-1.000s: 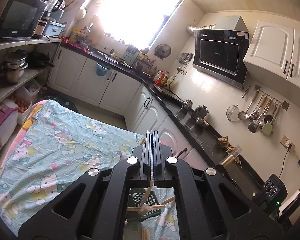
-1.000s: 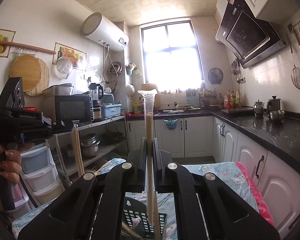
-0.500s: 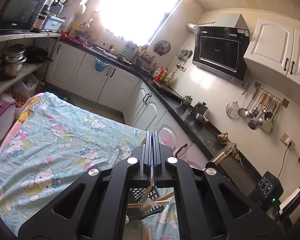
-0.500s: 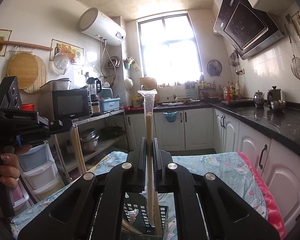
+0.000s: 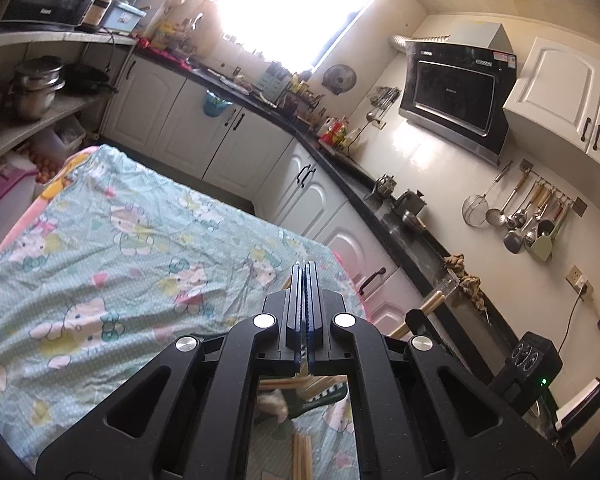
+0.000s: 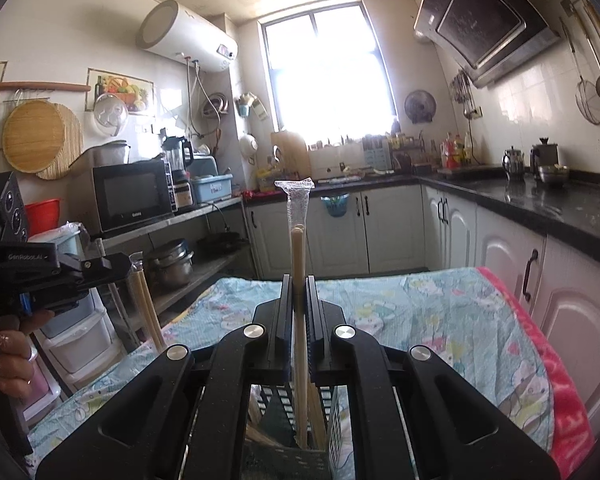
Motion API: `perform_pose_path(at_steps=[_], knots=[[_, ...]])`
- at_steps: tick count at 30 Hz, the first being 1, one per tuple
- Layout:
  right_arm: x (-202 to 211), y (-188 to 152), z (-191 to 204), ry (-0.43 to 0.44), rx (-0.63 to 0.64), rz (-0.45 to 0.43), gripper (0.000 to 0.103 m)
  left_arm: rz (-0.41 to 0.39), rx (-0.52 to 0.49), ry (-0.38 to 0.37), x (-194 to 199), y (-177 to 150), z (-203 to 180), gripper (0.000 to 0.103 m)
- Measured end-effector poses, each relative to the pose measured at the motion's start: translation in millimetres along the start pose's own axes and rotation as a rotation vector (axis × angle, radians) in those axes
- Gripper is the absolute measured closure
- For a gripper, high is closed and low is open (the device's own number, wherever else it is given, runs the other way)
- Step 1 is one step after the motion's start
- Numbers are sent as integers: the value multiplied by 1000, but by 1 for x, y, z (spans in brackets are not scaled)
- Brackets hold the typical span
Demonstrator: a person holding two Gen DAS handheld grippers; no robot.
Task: Organize utensils
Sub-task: 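Lower the chopstick into the green caddy and open the right tool, then move both open tools back over the loose chopsticks beside the caddy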
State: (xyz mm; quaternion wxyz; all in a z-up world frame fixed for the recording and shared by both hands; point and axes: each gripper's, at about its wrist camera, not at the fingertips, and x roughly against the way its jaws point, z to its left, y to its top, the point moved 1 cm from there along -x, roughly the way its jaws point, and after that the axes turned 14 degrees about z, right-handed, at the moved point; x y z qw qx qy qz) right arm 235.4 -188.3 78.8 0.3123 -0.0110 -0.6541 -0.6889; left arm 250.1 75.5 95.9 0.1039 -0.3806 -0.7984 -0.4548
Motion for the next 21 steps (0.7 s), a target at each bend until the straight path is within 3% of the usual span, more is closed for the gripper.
perform_pose_path(at_steps=[5,7,12,16,18,21], knots=[[-6,-7,-1,-2,-4,36,95,13,1,25,-3,-8,5,103],[-7,-10,-2,-3,-12,51,82,15,-4,41,-3,-10,6,103],[-2,-15,-5,-13,-19,62,71,12,-16,68,2,-15,6,103],[4,-17,-6,-17,-20,66,64,6,-10,78,9,-17,9,84],[7,-18,-6,-17,-21,72,62,1,-8,82,12,-18,9,81],[12,-20,-5,-23,-19,84,59,-8,-5,94,18,-20,10,69]])
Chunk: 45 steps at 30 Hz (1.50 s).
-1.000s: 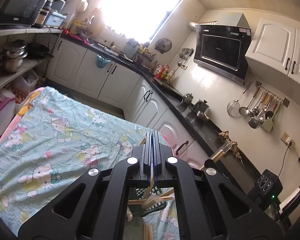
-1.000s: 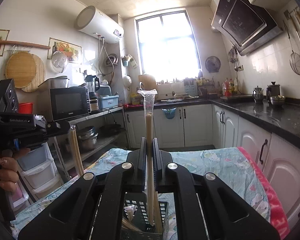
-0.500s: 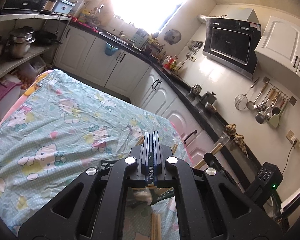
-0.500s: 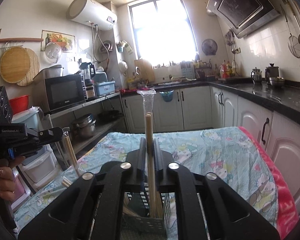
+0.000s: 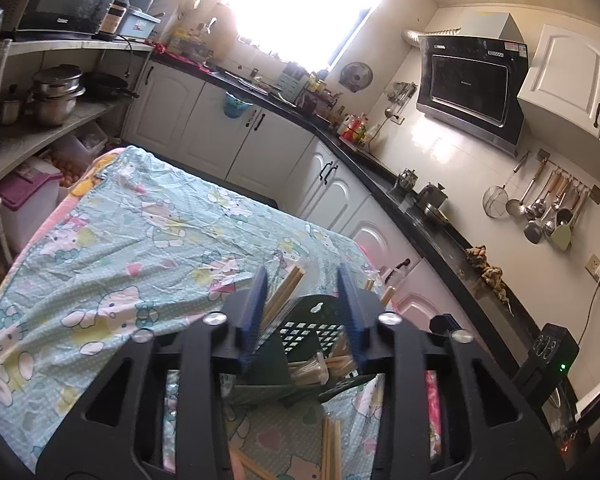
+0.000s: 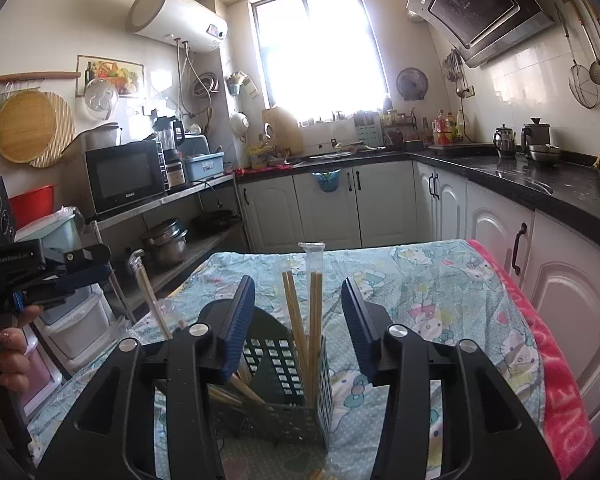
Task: Organize utensils
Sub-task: 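Move both open tools back over the loose chopsticks beside the caddy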
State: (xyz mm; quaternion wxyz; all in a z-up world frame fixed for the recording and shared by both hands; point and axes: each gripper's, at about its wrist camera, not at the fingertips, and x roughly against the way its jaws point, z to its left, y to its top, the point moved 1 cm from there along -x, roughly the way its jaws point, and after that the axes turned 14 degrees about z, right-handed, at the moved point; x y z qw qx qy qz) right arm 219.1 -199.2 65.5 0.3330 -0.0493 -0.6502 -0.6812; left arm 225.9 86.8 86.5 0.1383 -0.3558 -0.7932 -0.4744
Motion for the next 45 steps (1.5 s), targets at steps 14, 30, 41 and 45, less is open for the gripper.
perform_pose_path(at_steps=[14,30,41,45], knots=[[20,-9,12,-15,46,32,49,-19,-1,30,20,-17,0,19],[35,-20,29,-7,109,68,44,-16,-16,73,34,-44,-1,11],[39,-28,41,-16,159,111,43,29,-16,100,35,-69,8,11],[40,-31,46,-9,180,126,43,42,-7,105,35,-77,13,11]])
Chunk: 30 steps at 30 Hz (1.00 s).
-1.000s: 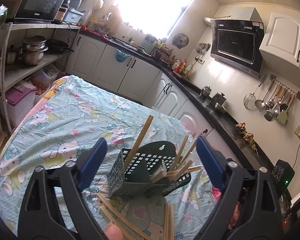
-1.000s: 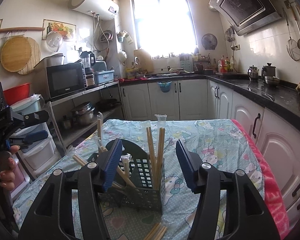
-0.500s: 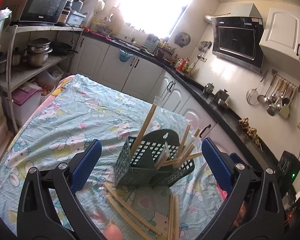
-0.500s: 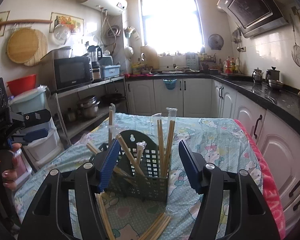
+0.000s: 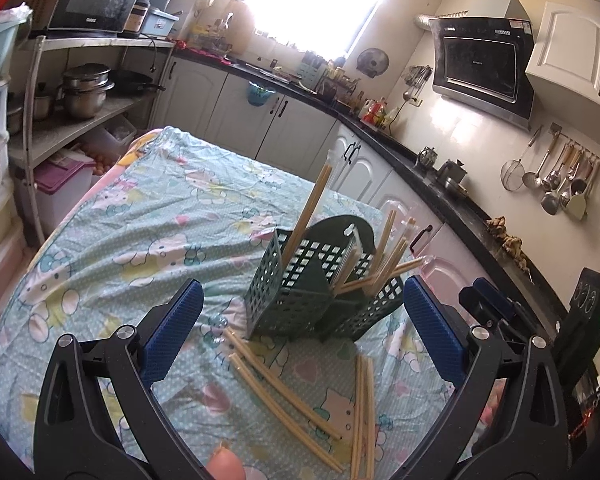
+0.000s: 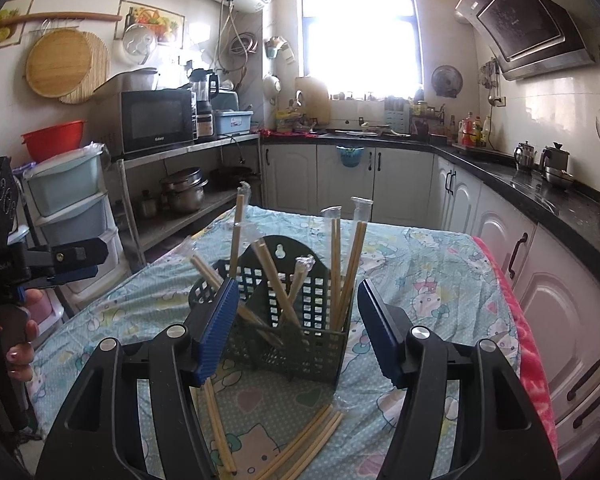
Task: Organize utensils
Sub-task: 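Move both open tools back over the loose chopsticks beside the caddy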
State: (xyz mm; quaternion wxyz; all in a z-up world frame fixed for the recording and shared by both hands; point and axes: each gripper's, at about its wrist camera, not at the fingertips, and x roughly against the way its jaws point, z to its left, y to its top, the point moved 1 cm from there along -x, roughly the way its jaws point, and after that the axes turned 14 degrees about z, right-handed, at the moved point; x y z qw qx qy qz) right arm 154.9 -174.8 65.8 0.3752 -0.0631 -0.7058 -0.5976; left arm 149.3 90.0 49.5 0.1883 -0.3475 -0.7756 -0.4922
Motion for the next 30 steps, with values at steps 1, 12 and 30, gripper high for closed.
perform_pose_path(at_steps=[1,12,30], knots=[[0,0,1,1,4,2,43,4,1,0,0,-1,1,11],[-3,-12,7,24,31,56,43,30,14,22,-1,-14,8,11],[-21,-47,10,38,44,176,43,120,26,66,-26,-40,18,11]])
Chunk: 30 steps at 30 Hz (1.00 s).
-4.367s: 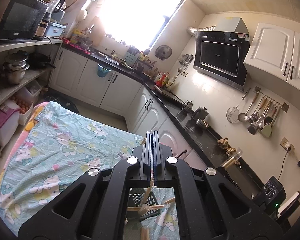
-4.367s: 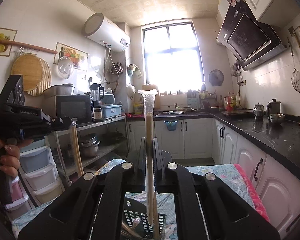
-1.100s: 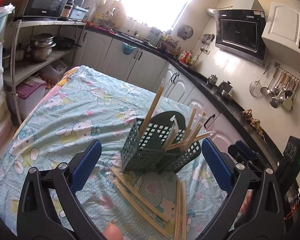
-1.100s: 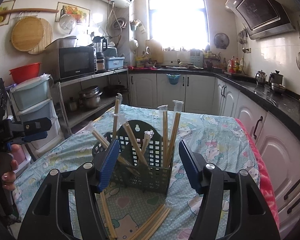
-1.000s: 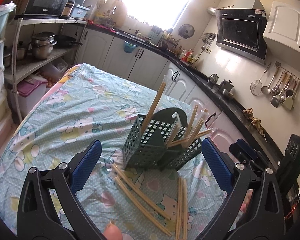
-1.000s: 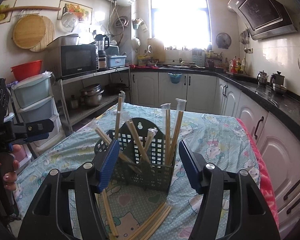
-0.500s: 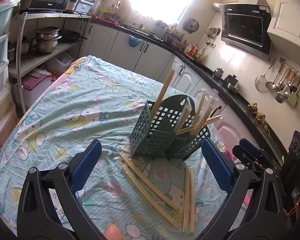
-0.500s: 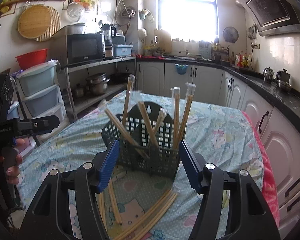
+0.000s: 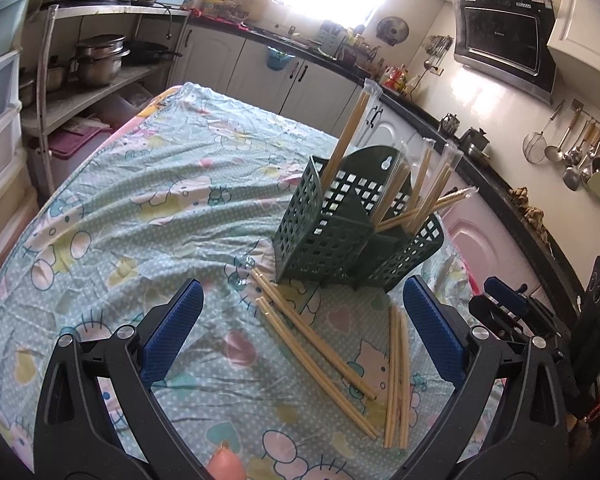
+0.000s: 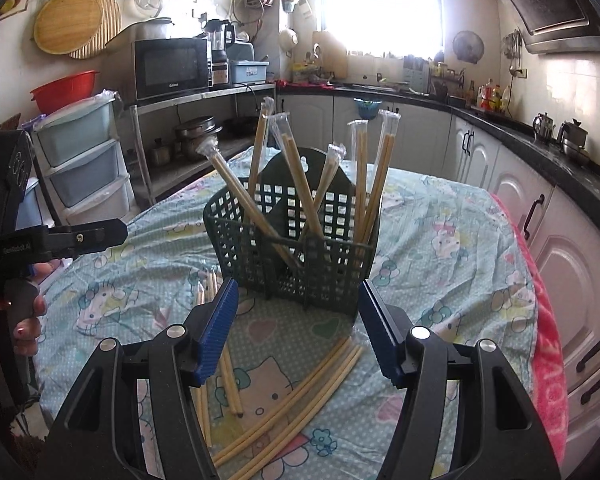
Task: Organize utensils
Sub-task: 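Move both open tools back over the loose chopsticks beside the caddy, then lower the right tool onto a loose chopstick and close on it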
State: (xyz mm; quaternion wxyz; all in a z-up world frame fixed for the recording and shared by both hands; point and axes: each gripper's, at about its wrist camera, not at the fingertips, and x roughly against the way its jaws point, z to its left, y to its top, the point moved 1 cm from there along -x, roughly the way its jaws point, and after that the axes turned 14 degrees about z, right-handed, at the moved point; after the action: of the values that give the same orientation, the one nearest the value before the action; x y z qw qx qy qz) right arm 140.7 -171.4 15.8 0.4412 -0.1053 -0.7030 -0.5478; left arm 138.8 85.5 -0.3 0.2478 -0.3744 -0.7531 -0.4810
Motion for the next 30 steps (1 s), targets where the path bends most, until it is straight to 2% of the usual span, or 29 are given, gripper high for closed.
perform_pose_path(at_steps=[10,15,17,23,28,30], knots=[[-15,-11,-8,-17,-16,60,44,86,3,14,-27,-12,1,11],[-30,-18,-17,-37,-37,110,44,135,3,9,-45,-18,-1,26],[-36,-21,-22,-44,-47,130,47,157,4,4,-51,-21,-1,37],[-57,-31,-38,-47,-92,204,52,214,19,-17,-71,-26,0,56],[-70,-37,-45,-40,-107,238,56,244,40,-24,-83,-28,3,66],[-74,-38,-46,-43,-109,246,57,250,47,-22,-87,-27,4,67]])
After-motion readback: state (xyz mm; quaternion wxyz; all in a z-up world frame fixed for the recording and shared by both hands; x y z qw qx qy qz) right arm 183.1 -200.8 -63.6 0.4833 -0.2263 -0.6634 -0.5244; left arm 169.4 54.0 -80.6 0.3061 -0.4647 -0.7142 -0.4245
